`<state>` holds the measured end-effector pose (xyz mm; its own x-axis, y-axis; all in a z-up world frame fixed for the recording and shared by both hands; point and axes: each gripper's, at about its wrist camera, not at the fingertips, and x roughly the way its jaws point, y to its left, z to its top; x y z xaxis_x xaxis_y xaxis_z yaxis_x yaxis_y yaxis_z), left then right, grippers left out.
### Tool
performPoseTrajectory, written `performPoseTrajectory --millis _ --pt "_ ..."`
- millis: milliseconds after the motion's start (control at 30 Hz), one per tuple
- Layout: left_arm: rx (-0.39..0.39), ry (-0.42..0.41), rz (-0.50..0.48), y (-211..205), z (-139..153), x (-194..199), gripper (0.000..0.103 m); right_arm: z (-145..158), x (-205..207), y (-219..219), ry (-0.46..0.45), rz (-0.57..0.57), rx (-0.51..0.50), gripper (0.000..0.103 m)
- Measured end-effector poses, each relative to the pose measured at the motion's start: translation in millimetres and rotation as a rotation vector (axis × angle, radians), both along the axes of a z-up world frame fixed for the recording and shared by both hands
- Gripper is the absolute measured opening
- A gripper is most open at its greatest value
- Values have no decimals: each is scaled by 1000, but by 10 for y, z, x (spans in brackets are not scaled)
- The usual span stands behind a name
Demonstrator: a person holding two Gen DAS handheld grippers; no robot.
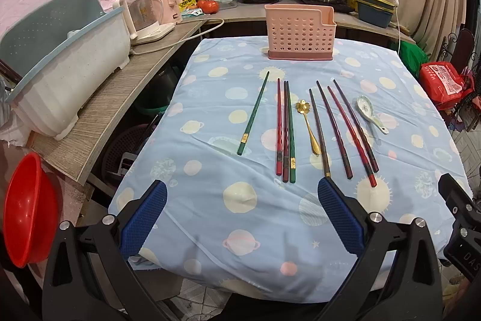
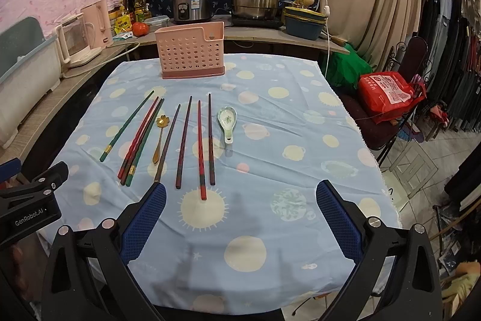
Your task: Organize utensils
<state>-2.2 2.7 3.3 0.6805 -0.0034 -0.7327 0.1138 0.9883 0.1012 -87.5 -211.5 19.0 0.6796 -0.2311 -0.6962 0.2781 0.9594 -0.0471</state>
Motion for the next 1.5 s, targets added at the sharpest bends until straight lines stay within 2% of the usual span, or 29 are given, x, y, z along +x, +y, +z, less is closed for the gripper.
performPoseTrajectory --millis 1500 --pt "13 1 -7 7 -26 15 96 -1 6 -18 0 3 12 96"
